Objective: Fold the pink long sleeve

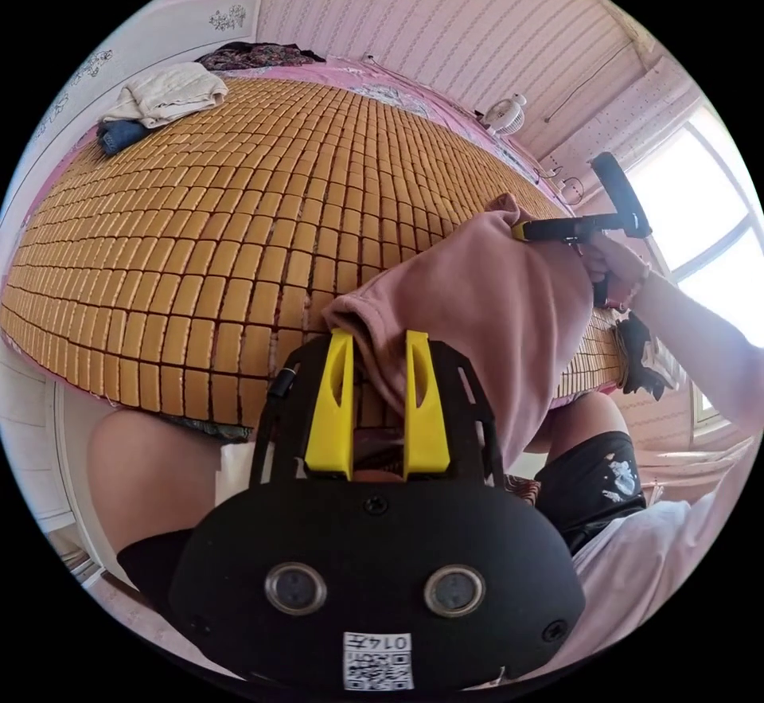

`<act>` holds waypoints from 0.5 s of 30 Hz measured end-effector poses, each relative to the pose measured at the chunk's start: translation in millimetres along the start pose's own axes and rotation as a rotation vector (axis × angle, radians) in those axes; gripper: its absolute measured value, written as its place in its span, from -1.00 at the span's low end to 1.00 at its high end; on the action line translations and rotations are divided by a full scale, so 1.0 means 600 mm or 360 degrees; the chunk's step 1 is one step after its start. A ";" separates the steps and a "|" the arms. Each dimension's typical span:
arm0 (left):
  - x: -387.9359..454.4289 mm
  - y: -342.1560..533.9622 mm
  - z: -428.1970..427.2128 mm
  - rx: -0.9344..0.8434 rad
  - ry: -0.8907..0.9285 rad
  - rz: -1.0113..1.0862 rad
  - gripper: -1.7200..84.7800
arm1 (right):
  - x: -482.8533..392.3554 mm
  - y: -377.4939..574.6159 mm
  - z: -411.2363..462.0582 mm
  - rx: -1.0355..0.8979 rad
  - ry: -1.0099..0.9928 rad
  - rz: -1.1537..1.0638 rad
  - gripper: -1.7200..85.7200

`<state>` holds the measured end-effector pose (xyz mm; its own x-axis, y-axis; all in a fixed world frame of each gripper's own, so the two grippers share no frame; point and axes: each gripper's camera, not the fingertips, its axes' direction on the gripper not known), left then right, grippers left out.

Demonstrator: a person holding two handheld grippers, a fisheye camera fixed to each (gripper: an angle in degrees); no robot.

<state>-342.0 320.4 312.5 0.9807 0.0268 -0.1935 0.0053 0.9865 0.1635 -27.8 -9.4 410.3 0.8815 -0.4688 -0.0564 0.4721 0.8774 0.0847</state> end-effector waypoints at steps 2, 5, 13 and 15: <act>0.008 -0.001 0.005 -0.0011 0.0010 0.0046 -0.72 | -0.007 0.071 -0.022 0.0169 0.0012 0.0029 -0.79; 0.032 -0.005 0.020 -0.0059 0.0043 0.0155 -0.71 | 0.012 0.181 -0.034 0.0270 -0.0053 0.0192 -0.79; 0.106 -0.012 0.048 -0.0149 -0.0182 0.0333 -0.60 | 0.055 0.387 0.016 0.0504 -0.0189 0.0745 -0.78; 0.113 -0.012 0.056 -0.0162 -0.0229 0.0305 -0.58 | 0.048 0.395 0.022 0.0513 -0.0108 0.0754 -0.78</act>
<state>-269.1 309.8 330.7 0.9797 0.1986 -0.0273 -0.1958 0.9770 0.0844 109.7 183.4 442.1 0.9911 -0.0471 0.1246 -0.0044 0.9232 0.3844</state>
